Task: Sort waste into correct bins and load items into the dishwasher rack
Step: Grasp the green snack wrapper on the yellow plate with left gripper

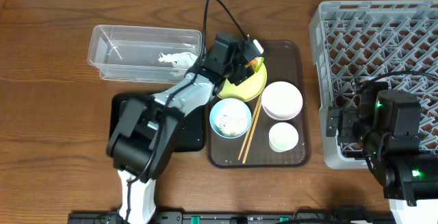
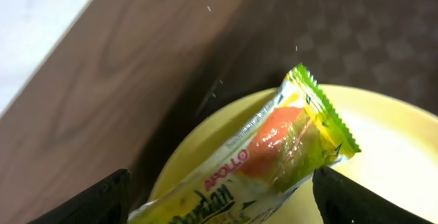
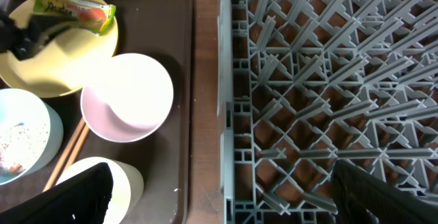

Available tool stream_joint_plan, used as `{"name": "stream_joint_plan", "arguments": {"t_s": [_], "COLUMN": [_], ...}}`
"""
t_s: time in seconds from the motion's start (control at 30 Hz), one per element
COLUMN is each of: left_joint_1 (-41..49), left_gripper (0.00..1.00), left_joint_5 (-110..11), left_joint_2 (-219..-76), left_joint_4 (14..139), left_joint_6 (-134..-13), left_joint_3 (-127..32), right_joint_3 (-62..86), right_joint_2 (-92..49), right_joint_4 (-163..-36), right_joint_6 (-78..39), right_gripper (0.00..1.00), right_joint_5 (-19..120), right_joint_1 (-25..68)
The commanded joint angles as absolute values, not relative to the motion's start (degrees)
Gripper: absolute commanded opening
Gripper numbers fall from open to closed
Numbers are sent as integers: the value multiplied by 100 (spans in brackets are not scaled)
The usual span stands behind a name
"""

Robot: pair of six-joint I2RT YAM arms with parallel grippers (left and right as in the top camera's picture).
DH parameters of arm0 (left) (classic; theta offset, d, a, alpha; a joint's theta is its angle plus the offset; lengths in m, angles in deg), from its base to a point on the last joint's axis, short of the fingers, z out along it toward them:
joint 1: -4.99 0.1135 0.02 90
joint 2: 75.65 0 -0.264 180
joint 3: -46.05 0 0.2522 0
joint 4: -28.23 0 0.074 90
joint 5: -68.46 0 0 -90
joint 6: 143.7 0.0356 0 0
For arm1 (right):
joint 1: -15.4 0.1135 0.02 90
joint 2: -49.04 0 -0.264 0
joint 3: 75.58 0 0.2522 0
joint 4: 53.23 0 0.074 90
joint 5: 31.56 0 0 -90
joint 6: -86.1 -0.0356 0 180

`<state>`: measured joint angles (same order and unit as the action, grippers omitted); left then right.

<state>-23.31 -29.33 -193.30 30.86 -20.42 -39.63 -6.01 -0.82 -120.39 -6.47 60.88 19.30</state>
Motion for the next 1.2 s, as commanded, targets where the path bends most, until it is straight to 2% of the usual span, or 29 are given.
{"name": "stream_joint_plan", "arguments": {"t_s": [0.0,0.33,0.77,1.03,1.17], "left_joint_1": [-2344,-2344,-2337,-2337,-2340], "left_gripper": [85,79,80,80,74], "left_joint_5": [-3009,-3003,-2990,-2990,-2994], "left_joint_2": [-19566,-19740,-19815,-19815,-19815], "left_joint_4": [2861,2793,2706,2601,2605], "left_joint_6": [-1959,-1574,-728,-693,-696], "left_joint_3": [-4044,-4042,-4042,-4042,-4042], "right_joint_3": [-472,-472,-472,-472,-472], "right_joint_2": [-74,-74,-74,-74,-74], "right_joint_4": [-12090,-12109,-12181,-12212,-12284], "right_joint_6": [-684,-684,-684,-684,-684], "right_gripper": [99,99,99,99,99], "right_joint_5": [6140,6140,6140,6140,6140], "right_joint_1": [1972,1972,1972,1972,1972]}}
